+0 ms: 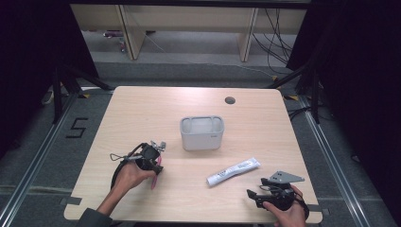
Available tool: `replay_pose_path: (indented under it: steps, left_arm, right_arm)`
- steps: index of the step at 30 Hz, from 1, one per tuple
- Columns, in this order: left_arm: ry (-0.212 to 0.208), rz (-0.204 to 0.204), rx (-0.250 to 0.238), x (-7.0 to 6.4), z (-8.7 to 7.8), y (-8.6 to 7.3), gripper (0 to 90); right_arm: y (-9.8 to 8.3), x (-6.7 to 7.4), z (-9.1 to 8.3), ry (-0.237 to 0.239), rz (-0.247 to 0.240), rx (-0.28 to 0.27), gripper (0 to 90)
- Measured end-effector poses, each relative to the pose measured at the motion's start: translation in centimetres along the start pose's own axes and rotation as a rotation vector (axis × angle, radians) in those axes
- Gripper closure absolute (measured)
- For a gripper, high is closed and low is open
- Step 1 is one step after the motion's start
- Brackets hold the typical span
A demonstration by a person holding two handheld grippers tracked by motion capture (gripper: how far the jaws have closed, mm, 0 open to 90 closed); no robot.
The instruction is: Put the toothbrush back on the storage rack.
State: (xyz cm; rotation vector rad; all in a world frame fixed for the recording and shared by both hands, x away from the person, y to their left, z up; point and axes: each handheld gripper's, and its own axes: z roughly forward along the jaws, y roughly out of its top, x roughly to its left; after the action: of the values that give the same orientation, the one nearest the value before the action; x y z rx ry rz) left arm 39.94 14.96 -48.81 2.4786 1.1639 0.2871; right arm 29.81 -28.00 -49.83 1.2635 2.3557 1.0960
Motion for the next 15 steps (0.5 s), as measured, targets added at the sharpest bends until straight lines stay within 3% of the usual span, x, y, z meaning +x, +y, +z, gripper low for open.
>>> replay_pose_path:
  steps: [4,15]
  left_arm:
    - [-0.001,0.009,0.008,0.13,-0.06,-0.03,70.4]
    - [-0.018,0.068,0.093,0.91,-0.52,-0.17,80.7]
  right_arm:
    - [-0.02,0.01,0.03,0.007,0.007,0.0,25.2]
    - [-0.01,0.0,0.0,0.003,0.0,0.0,25.3]
